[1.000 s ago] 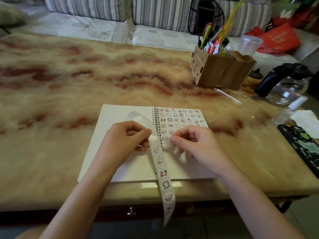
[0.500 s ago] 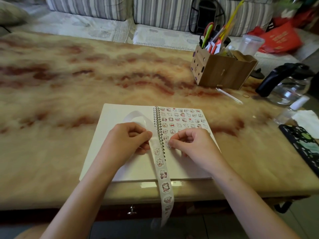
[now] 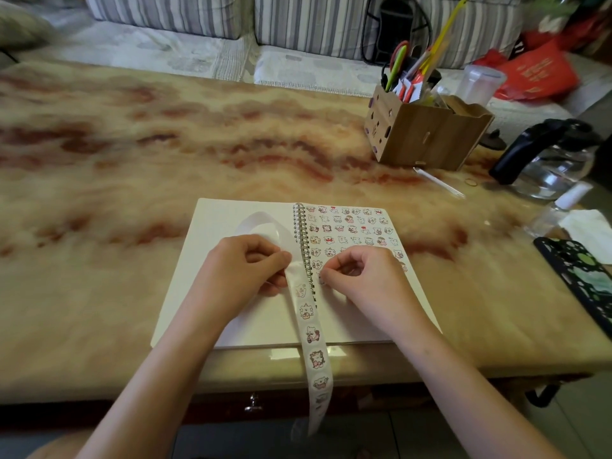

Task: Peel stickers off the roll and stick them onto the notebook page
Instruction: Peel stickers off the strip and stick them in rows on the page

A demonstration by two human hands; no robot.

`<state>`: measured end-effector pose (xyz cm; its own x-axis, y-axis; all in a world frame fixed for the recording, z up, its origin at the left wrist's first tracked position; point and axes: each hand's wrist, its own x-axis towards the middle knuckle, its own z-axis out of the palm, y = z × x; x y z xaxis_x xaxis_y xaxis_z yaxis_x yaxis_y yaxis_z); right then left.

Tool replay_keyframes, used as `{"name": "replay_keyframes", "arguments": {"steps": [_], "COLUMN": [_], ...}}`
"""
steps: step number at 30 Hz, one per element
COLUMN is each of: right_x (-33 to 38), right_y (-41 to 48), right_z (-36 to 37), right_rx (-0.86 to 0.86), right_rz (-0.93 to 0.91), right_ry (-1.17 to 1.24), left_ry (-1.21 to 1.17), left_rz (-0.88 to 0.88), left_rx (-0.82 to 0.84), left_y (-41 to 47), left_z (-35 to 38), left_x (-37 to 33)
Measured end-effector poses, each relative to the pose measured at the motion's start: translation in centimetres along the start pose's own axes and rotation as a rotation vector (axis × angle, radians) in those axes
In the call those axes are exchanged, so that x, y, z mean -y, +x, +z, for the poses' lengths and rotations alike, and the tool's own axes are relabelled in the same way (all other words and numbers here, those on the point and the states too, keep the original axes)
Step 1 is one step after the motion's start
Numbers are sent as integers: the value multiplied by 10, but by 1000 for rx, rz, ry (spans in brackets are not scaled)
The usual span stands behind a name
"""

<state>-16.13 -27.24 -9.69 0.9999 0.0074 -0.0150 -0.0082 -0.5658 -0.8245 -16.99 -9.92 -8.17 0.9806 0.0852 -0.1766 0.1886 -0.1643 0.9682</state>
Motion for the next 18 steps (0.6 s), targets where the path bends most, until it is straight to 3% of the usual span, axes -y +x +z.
{"name": "replay_keyframes", "arguments": {"steps": [11, 18], "right_x": [-2, -8], "right_y": [1, 8], "right_z": [1, -5], "right_rx": [5, 28], "right_rz": [-42, -37], "right_ry": [-89, -15], "left_ry": [6, 7], "left_rz": [-1, -4], "left_rx": [-2, 2], "left_y": [0, 0], "left_z": [1, 1], "left_x": [1, 0]}}
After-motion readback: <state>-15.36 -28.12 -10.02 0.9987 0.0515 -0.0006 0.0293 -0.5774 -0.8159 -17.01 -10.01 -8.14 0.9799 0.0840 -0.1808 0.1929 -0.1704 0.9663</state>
